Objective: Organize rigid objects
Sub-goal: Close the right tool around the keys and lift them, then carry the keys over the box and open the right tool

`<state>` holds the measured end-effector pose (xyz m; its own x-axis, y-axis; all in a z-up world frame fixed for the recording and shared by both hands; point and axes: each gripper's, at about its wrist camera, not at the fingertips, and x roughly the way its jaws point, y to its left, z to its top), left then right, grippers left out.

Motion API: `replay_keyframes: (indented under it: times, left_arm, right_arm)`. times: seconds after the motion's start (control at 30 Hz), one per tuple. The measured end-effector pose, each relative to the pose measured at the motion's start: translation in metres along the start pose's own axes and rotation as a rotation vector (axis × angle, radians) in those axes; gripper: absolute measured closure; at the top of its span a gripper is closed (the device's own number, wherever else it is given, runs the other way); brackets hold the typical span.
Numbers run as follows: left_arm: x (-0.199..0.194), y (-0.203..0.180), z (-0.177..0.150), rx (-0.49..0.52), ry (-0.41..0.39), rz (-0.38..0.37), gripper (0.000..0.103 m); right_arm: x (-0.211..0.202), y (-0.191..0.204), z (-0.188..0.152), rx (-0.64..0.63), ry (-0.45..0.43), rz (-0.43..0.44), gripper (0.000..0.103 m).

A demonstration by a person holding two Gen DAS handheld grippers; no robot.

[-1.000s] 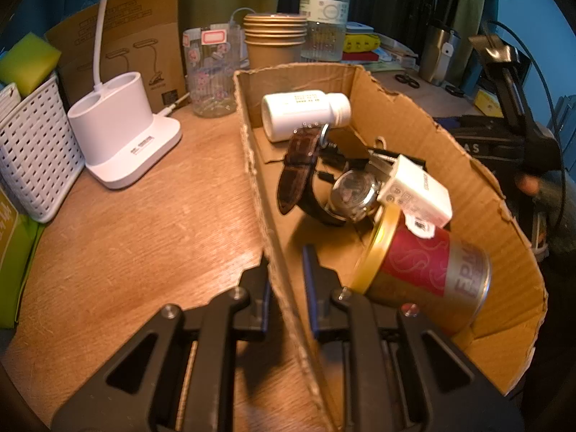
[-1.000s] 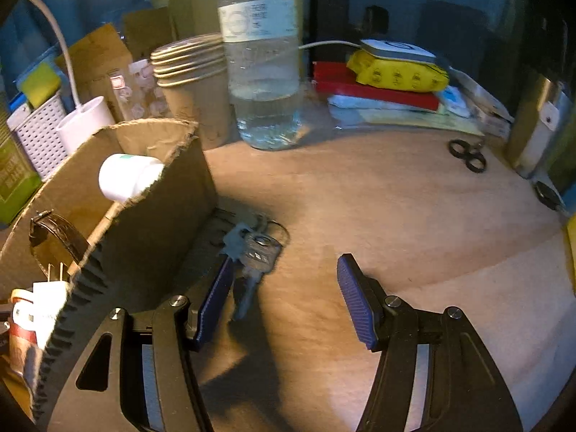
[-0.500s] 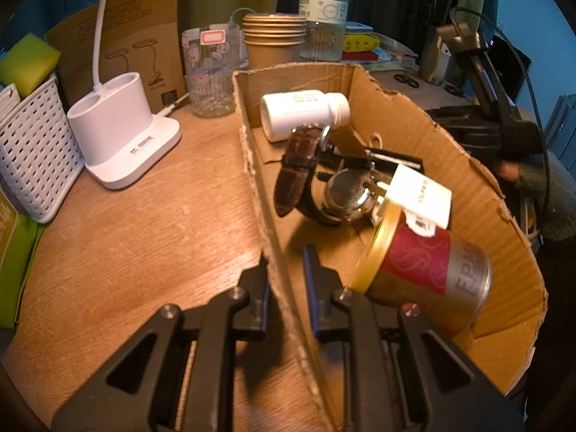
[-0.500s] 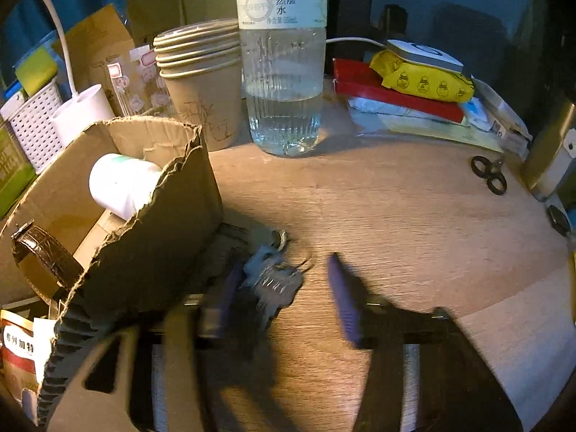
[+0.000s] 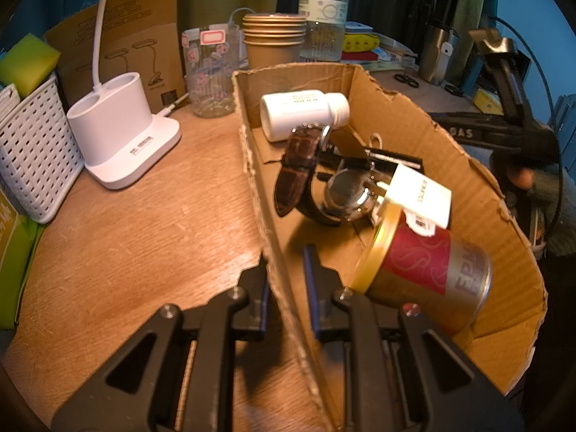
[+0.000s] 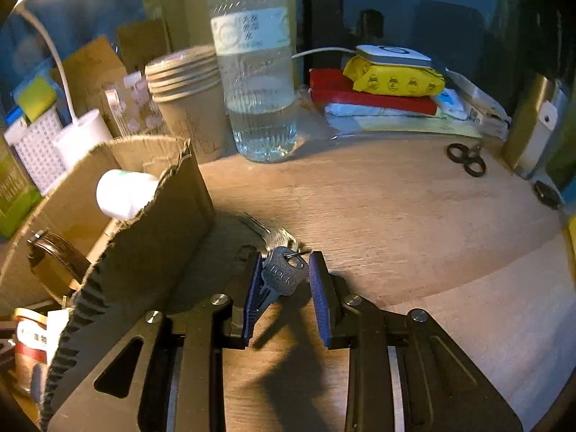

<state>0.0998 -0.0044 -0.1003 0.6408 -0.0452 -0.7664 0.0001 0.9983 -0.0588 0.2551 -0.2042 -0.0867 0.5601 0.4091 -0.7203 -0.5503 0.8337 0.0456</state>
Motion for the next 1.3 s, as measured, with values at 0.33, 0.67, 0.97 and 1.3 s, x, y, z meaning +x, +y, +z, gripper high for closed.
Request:
replay_keyframes:
  times: [0.33,0.67,0.97,1.3]
  left_arm:
    - [0.000,0.000,0.000,0.000,0.000,0.000,0.085]
    - [0.000,0.000,0.000,0.000,0.000,0.000,0.085]
    - [0.000,0.000,0.000,0.000,0.000,0.000,0.085]
    - [0.000,0.000,0.000,0.000,0.000,0.000,0.085]
  right_arm:
    - [-0.031,-0.005,0.005,0.036,-0.082,0.022,0.075]
    - [-0.063,0.010,0.011,-0.008,-0.150,-0.019,0.075]
    - [-0.082,0.021,0.013,-0.030,-0.190,-0.025,0.075]
    - [-0.112,0.044,0.018,-0.078,-0.250,-0.019,0.075]
